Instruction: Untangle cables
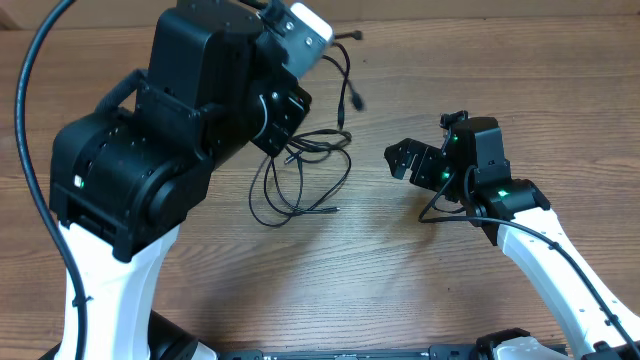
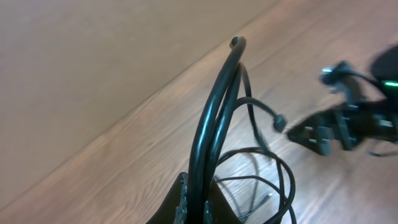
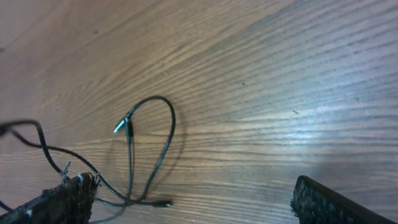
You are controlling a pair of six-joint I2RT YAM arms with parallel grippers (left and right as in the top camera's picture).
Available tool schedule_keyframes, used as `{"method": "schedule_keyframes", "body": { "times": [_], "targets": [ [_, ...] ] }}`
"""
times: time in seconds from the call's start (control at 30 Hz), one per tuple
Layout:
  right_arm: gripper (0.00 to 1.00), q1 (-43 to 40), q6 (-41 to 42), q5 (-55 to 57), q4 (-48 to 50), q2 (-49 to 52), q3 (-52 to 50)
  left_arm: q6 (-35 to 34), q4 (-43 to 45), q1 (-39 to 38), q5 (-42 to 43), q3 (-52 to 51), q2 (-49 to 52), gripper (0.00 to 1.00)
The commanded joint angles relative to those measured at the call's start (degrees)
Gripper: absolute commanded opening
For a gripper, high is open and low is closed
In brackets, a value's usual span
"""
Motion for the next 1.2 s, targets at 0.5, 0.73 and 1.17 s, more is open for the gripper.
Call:
{"method": "schedule_keyframes", "body": {
  "times": [0.5, 0.73, 1.17],
  "targets": [
    [1.00, -0.1, -0.2, 0.3, -1.8, 0.0, 0.1, -16.0, -4.6, 12.5, -29.2, -5.5, 1.9, 0.04],
    [1.00, -0.1, -0.2, 0.3, -1.8, 0.0, 0.1, -21.6, -6.2, 19.4, -27.8, -11.6, 5.0, 0.21],
    [1.00, -0.1, -0.2, 0.3, -1.8, 0.0, 0.1, -21.8, -6.6, 20.8, -21.2, -18.3, 12.7, 0.90]
  ]
}}
